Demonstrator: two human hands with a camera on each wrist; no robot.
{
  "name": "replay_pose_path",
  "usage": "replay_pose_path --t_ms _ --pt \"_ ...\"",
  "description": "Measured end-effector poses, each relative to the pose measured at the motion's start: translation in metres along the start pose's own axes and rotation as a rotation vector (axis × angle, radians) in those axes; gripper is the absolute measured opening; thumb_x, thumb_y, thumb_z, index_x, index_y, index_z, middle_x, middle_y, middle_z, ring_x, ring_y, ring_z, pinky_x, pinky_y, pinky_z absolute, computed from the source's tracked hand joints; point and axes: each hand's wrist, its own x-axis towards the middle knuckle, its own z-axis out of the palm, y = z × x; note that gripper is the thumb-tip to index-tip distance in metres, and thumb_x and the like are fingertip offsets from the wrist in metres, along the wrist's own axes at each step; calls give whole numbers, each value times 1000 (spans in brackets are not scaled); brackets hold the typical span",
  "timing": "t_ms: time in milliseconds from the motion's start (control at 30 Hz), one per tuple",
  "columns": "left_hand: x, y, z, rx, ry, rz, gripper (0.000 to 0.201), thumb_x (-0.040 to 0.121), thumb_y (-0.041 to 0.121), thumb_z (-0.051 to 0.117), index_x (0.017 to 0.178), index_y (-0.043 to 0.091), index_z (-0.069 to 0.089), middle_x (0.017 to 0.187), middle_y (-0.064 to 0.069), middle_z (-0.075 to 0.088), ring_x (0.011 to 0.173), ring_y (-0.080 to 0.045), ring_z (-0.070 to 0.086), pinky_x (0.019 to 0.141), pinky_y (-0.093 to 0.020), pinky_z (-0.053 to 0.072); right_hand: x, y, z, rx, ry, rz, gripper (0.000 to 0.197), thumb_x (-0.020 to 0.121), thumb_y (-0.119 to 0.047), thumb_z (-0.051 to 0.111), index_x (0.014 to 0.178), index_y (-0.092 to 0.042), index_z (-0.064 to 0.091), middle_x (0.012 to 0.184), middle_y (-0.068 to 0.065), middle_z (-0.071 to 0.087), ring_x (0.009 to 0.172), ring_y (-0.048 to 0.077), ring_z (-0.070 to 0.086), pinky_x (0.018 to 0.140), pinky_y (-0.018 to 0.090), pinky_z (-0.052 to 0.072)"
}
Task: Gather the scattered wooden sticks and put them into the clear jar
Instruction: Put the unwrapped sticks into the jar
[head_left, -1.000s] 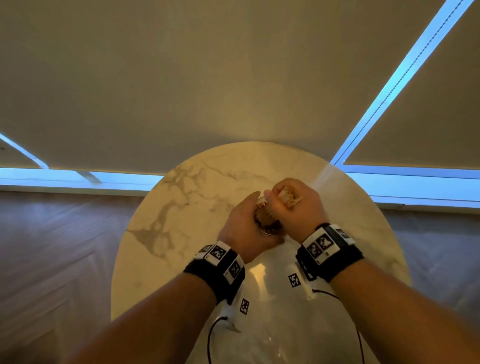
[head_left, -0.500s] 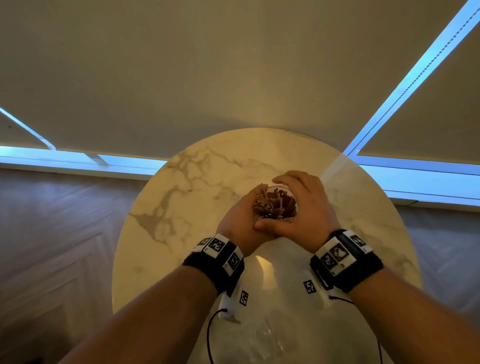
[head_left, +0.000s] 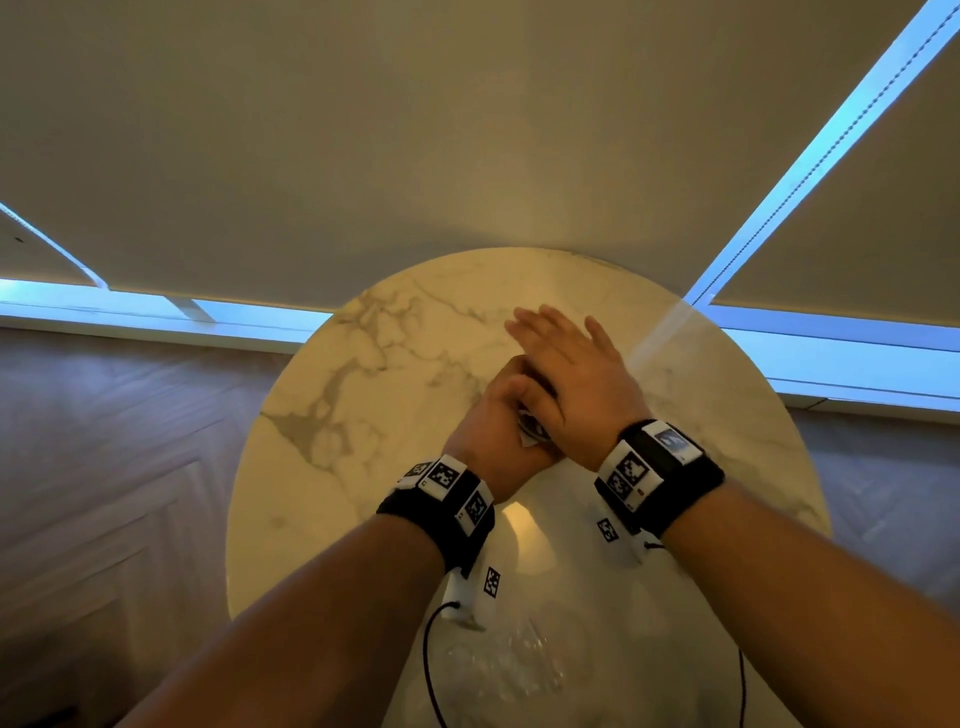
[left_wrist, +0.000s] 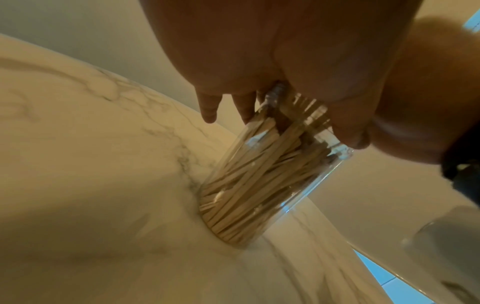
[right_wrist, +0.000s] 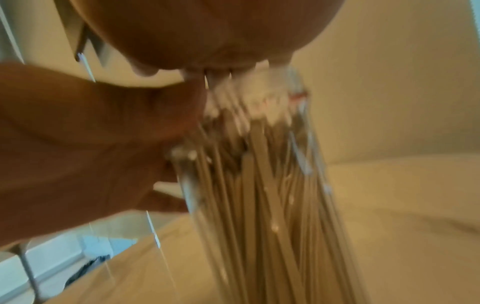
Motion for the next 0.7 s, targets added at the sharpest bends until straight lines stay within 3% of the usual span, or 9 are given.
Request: replay_pose_path --t_ms 67,167,233,333,433,500,600,700 --pt "-1 -3 0 -62 33 -48 69 74 34 87 131 28 48 126 9 62 110 -7 65 93 -40 59 -13 -4 -13 91 115 -24 59 105 -51 31 156 -23 36 166 -3 31 157 16 19 128 45 12" --pt "0 -10 3 -138 20 -89 71 74 33 85 133 34 46 122 8 67 108 -13 70 92 -47 59 -49 -5 -8 -36 -21 -149 66 105 -59 23 154 -19 41 163 0 37 155 19 24 128 47 10" --pt "0 -12 4 -157 20 -111 76 73 37 87 137 35 45 123 8 70 109 -12 71 94 -46 59 -69 6 4 -169 -180 -117 76 102 -69 15 156 -22 39 162 -2 41 155 17 26 127 54 7" --pt "-2 -11 3 -187 17 -105 78 71 30 91 136 35 49 120 9 72 108 -7 72 95 -40 60 -70 19 3 -246 -142 -35 78 101 -71 11 152 -23 47 161 -3 42 154 19 27 125 62 9" --pt "-1 -11 1 -218 -8 -96 73 70 24 87 133 31 50 118 5 72 108 -14 72 95 -46 59 -60 17 0 -156 -175 -152 73 100 -71 18 152 -28 45 163 -7 38 156 18 24 125 60 8" --pt "0 -11 0 -221 -19 -88 72 72 19 85 134 30 49 119 6 72 109 -12 72 96 -45 59 -57 17 3 -168 -239 -227 69 100 -71 18 153 -33 42 162 -8 40 155 18 26 124 63 8" --pt "1 -10 1 -237 -7 -98 73 73 17 90 131 36 51 120 9 72 112 -8 71 99 -40 58 -50 24 0 -216 -182 -128 73 101 -70 11 154 -31 42 158 -5 46 152 20 34 124 64 6" --pt "2 -12 6 -245 3 -95 75 72 23 90 135 27 49 127 0 70 118 -21 69 103 -53 54 -43 16 2 -165 -177 -19 76 98 -70 16 159 -26 30 163 -3 38 154 17 27 127 55 1"
